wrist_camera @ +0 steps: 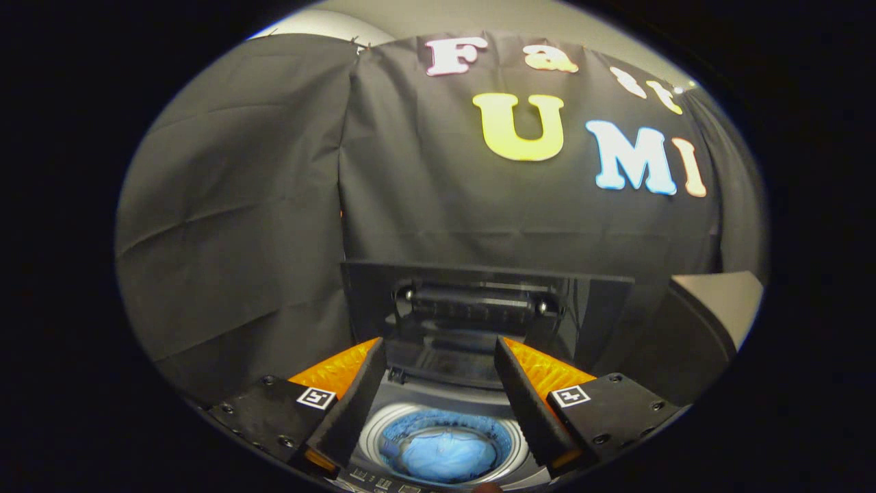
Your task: Put the clothes into the washing machine and then close the washing machine lid.
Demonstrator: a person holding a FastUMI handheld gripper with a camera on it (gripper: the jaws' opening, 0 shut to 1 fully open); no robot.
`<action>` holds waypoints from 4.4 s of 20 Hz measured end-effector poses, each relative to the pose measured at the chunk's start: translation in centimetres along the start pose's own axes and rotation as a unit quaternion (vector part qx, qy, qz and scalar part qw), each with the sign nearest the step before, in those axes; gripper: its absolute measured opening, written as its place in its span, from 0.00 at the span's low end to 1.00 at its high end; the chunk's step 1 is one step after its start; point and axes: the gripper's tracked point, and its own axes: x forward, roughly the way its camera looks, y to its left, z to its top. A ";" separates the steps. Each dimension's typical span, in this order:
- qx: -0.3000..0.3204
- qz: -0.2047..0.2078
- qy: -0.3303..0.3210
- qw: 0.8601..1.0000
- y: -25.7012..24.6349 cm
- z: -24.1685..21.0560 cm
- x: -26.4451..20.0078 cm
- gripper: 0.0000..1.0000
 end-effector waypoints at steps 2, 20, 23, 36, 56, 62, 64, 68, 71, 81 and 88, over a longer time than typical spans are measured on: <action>-0.002 -0.009 -0.023 1.000 0.0 2.2 0.1 0.98; 0.036 -0.092 -0.027 0.995 -4.2 7.6 10.6 0.98; 0.033 -0.101 -0.003 0.994 -4.8 6.6 12.5 0.98; 0.042 -0.109 0.002 0.993 -5.1 5.5 12.6 0.99; 0.032 -0.102 -0.019 0.994 -2.4 2.1 4.6 0.99; 0.027 -0.095 -0.017 0.995 -1.7 0.7 3.0 0.99; 0.028 -0.092 -0.015 0.995 -1.6 0.3 2.7 0.99; 0.028 -0.084 -0.008 0.996 -1.1 -0.9 1.7 0.99; 0.031 -0.077 -0.001 0.997 -0.7 -1.8 1.1 0.99; 0.034 -0.045 0.087 0.995 2.4 -9.5 -1.0 0.99; 0.040 -0.034 0.069 0.996 2.7 -7.6 -3.7 0.99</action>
